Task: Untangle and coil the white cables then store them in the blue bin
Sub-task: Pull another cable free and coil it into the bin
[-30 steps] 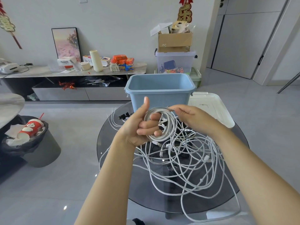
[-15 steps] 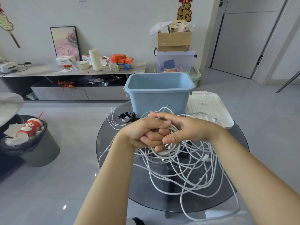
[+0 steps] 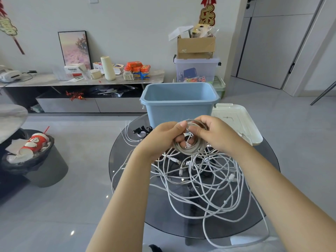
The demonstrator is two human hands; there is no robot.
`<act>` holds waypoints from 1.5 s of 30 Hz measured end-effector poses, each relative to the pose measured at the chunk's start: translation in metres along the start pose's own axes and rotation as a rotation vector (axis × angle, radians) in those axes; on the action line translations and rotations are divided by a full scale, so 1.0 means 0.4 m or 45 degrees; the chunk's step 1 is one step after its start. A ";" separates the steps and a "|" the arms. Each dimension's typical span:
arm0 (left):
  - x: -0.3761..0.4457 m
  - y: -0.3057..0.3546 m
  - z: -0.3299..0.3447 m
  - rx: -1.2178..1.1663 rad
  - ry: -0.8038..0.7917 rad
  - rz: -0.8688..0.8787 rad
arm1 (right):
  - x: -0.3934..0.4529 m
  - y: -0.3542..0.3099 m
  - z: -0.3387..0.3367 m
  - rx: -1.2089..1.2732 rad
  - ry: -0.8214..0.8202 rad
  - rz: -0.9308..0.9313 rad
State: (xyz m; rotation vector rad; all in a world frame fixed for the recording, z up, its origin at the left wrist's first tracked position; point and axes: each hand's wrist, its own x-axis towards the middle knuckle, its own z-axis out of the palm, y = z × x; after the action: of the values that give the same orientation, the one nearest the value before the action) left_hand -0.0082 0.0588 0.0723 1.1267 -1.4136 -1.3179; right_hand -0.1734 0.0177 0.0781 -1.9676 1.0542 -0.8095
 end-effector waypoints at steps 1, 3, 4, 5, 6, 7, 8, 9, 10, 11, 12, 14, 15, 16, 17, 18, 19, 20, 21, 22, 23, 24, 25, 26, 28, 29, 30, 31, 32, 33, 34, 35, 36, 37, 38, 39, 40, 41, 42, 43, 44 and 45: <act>0.006 -0.001 0.007 0.177 0.109 0.062 | 0.002 -0.002 0.006 -0.026 0.063 -0.002; 0.019 -0.001 0.028 0.469 0.325 0.150 | 0.004 -0.006 0.025 -0.070 0.215 -0.030; 0.023 -0.002 0.041 0.555 0.434 0.170 | 0.005 -0.006 0.039 -0.057 0.298 -0.035; 0.026 -0.003 0.056 0.593 0.535 0.185 | 0.006 -0.004 0.053 0.037 0.367 -0.029; 0.027 -0.006 0.070 0.589 0.619 0.195 | 0.008 -0.004 0.068 0.200 0.407 -0.001; 0.027 -0.009 0.083 0.557 0.686 0.206 | 0.010 -0.004 0.083 0.376 0.428 0.050; 0.026 -0.012 0.094 0.514 0.748 0.210 | 0.012 -0.005 0.093 0.500 0.437 0.111; 0.027 -0.016 0.100 0.456 0.806 0.210 | 0.015 -0.006 0.099 0.546 0.433 0.170; 0.028 -0.019 0.104 0.376 0.864 0.211 | 0.017 -0.009 0.102 0.539 0.421 0.215; 0.031 -0.022 0.108 0.281 0.906 0.215 | 0.020 -0.011 0.105 0.512 0.425 0.231; 0.032 -0.023 0.114 0.186 0.924 0.224 | 0.020 -0.014 0.107 0.454 0.449 0.217; 0.033 -0.026 0.129 0.029 0.896 0.221 | 0.021 -0.016 0.108 0.197 0.543 0.124; 0.033 -0.027 0.133 -0.016 0.858 0.199 | 0.021 -0.015 0.103 0.064 0.584 0.070; 0.032 -0.029 0.132 -0.017 0.816 0.166 | 0.021 -0.012 0.096 -0.027 0.601 0.022; 0.031 -0.033 0.123 0.016 0.763 0.124 | 0.023 -0.006 0.088 -0.089 0.592 -0.021; 0.028 -0.034 0.109 0.055 0.692 0.077 | 0.026 0.001 0.077 -0.154 0.560 -0.051; 0.027 -0.039 0.090 0.089 0.608 0.036 | 0.030 0.010 0.067 -0.227 0.510 -0.062; 0.025 -0.043 0.072 0.113 0.531 0.005 | 0.034 0.017 0.058 -0.300 0.444 -0.061; 0.023 -0.046 0.055 0.126 0.485 -0.005 | 0.038 0.024 0.052 -0.363 0.370 -0.056; 0.018 -0.044 0.042 0.114 0.455 -0.006 | 0.043 0.029 0.049 -0.412 0.299 -0.056; 0.015 -0.040 0.032 0.115 0.424 0.000 | 0.046 0.031 0.050 -0.443 0.240 -0.060; 0.014 -0.040 0.022 0.173 0.397 0.015 | 0.047 0.031 0.054 -0.455 0.196 -0.061; 0.014 -0.038 0.014 0.293 0.378 0.035 | 0.048 0.031 0.057 -0.457 0.168 -0.059; 0.014 -0.038 0.008 0.416 0.363 0.043 | 0.049 0.032 0.060 -0.455 0.151 -0.056; 0.018 -0.041 0.001 0.559 0.361 0.038 | 0.049 0.035 0.064 -0.452 0.124 -0.049; 0.022 -0.045 -0.003 0.592 0.354 0.028 | 0.049 0.036 0.068 -0.448 0.114 -0.048; 0.023 -0.046 -0.003 0.607 0.340 0.009 | 0.049 0.038 0.071 -0.438 0.115 -0.053; 0.025 -0.046 0.000 0.602 0.323 -0.019 | 0.050 0.039 0.075 -0.427 0.123 -0.061; 0.025 -0.047 0.005 0.552 0.312 -0.050 | 0.051 0.039 0.081 -0.413 0.135 -0.072; 0.027 -0.052 0.007 0.464 0.322 -0.085 | 0.051 0.038 0.089 -0.391 0.149 -0.082; 0.027 -0.056 0.007 0.371 0.357 -0.128 | 0.053 0.037 0.098 -0.356 0.165 -0.096; 0.026 -0.058 0.003 0.302 0.405 -0.163 | 0.054 0.033 0.112 -0.315 0.181 -0.115; 0.024 -0.061 -0.001 0.261 0.450 -0.180 | 0.054 0.030 0.123 -0.280 0.195 -0.132; 0.022 -0.066 -0.007 0.225 0.488 -0.178 | 0.056 0.027 0.135 -0.248 0.205 -0.148; 0.018 -0.070 -0.014 0.192 0.519 -0.160 | 0.060 0.025 0.147 -0.216 0.209 -0.157; 0.014 -0.074 -0.023 0.166 0.550 -0.142 | 0.067 0.025 0.157 -0.186 0.197 -0.157; 0.008 -0.076 -0.037 0.173 0.587 -0.126 | 0.077 0.022 0.172 -0.151 0.165 -0.134; 0.006 -0.080 -0.046 0.226 0.612 -0.121 | 0.084 0.021 0.178 -0.121 0.120 -0.090; 0.000 -0.083 -0.061 0.321 0.636 -0.125 | 0.094 0.019 0.189 -0.091 0.053 -0.043; -0.005 -0.087 -0.077 0.433 0.657 -0.139 | 0.105 0.017 0.199 -0.068 -0.019 -0.004; -0.010 -0.090 -0.091 0.542 0.672 -0.152 | 0.112 0.017 0.207 -0.056 -0.087 0.020; -0.015 -0.091 -0.102 0.643 0.687 -0.166 | 0.117 0.015 0.211 -0.051 -0.140 0.025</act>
State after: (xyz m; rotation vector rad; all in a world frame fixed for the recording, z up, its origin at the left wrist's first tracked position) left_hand 0.0348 0.0550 0.0380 1.7742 -1.2977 -0.6582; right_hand -0.0871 0.0012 0.0375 -2.0081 1.0306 -0.6668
